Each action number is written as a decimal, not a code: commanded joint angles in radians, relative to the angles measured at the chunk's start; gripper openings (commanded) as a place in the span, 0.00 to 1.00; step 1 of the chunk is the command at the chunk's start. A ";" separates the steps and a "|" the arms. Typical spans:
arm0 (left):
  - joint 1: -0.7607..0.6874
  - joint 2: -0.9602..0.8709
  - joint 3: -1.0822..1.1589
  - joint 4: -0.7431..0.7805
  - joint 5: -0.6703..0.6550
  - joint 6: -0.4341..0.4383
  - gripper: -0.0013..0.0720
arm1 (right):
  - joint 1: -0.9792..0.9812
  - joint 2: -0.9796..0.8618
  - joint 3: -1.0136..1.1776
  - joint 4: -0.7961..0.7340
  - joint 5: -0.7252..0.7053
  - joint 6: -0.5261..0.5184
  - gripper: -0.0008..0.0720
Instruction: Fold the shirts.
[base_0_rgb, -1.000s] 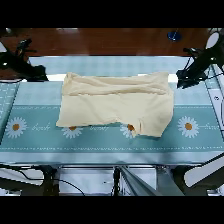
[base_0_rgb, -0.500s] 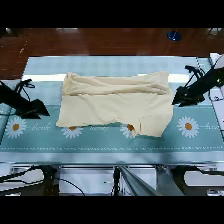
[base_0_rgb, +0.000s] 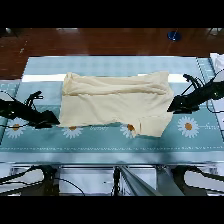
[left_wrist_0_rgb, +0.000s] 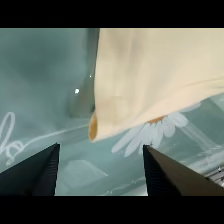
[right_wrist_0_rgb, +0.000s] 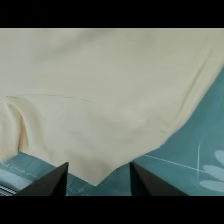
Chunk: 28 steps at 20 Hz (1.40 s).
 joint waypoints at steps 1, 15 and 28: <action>-0.002 -0.043 -0.012 -0.040 0.040 0.013 0.87 | -0.001 0.005 -0.009 0.017 -0.003 -0.004 0.66; -0.055 -0.109 -0.012 -0.132 0.113 0.036 0.06 | -0.002 0.097 -0.240 0.020 -0.055 -0.001 0.68; -0.055 -0.109 -0.011 -0.131 0.095 0.062 0.06 | -0.025 0.110 -0.306 -0.037 -0.267 0.014 0.68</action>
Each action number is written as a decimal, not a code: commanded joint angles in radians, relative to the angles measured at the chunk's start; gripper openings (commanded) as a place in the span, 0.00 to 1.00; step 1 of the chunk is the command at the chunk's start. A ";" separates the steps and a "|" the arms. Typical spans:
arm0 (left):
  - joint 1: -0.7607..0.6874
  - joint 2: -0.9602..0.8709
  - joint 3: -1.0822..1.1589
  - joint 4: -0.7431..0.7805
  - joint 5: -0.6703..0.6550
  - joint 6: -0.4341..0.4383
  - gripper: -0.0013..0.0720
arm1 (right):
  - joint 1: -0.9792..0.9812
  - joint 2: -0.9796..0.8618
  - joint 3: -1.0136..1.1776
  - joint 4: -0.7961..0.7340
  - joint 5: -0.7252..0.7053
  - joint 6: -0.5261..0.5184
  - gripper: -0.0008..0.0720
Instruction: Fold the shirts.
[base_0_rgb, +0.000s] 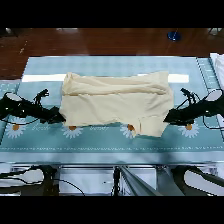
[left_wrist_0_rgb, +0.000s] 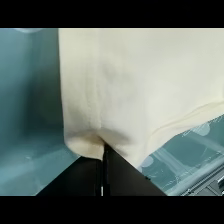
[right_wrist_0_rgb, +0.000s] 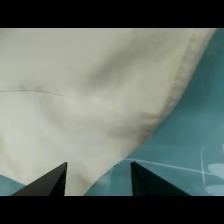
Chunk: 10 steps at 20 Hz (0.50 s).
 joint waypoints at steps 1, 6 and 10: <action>0.000 -0.001 0.000 0.002 -0.007 0.011 0.06 | -0.014 0.001 -0.002 -0.032 -0.029 0.012 0.68; 0.000 -0.001 0.000 0.002 -0.010 0.011 0.06 | 0.013 -0.053 -0.003 0.034 -0.108 0.042 0.60; 0.000 -0.001 0.001 0.003 -0.016 0.011 0.06 | 0.076 -0.119 -0.002 0.067 -0.093 0.041 0.45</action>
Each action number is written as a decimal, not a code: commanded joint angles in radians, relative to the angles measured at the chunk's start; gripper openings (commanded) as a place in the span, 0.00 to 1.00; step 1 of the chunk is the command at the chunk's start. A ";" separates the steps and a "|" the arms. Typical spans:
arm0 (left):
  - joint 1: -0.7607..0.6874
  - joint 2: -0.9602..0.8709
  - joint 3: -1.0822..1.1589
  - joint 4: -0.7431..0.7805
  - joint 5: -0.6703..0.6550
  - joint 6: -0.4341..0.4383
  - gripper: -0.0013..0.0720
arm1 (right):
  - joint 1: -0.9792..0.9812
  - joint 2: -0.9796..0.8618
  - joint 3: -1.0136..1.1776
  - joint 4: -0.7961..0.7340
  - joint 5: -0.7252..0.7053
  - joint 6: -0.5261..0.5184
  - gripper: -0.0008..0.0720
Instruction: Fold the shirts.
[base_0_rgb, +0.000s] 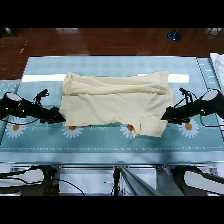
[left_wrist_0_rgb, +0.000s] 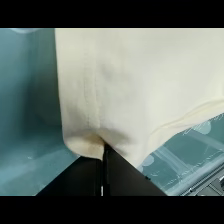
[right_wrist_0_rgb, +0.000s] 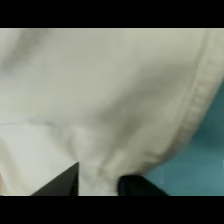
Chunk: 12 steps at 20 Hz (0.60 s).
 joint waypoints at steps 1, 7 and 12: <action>0.000 0.000 0.003 0.001 -0.011 0.001 0.06 | 0.050 -0.032 -0.001 0.013 -0.018 0.005 0.30; 0.000 0.004 0.032 -0.004 -0.080 0.026 0.05 | 0.017 0.146 0.003 -0.014 -0.065 -0.021 0.04; -0.002 0.025 0.256 -0.229 -0.168 0.031 0.05 | -0.011 0.246 0.116 0.014 -0.103 -0.025 0.03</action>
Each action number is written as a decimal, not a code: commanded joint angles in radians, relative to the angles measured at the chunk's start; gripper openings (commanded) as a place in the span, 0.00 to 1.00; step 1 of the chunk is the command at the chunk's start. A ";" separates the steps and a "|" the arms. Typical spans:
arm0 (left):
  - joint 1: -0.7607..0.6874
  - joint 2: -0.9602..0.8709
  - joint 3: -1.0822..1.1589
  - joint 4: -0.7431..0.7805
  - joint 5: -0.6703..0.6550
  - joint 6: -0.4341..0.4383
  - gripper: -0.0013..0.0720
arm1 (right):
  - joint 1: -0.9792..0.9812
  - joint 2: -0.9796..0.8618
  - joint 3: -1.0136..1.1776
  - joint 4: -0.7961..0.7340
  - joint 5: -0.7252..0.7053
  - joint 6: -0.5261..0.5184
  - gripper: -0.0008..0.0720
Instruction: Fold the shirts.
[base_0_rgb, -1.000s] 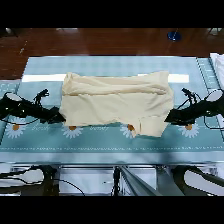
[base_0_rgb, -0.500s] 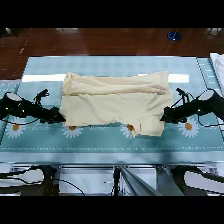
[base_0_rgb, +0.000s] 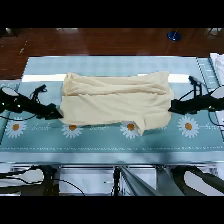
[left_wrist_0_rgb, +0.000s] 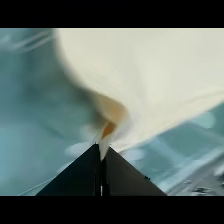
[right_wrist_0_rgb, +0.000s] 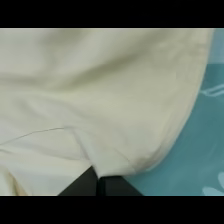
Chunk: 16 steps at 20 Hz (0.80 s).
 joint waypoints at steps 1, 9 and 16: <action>-0.007 0.014 0.174 -0.233 -0.055 0.006 0.05 | 0.005 0.042 0.088 0.053 -0.047 -0.005 0.03; -0.091 -0.001 0.448 -0.273 0.161 -0.035 0.05 | 0.095 -0.159 0.392 0.077 -0.177 0.063 0.03; -0.064 -0.122 0.449 -0.262 0.184 -0.074 0.05 | 0.095 -0.282 0.506 0.050 -0.270 0.137 0.03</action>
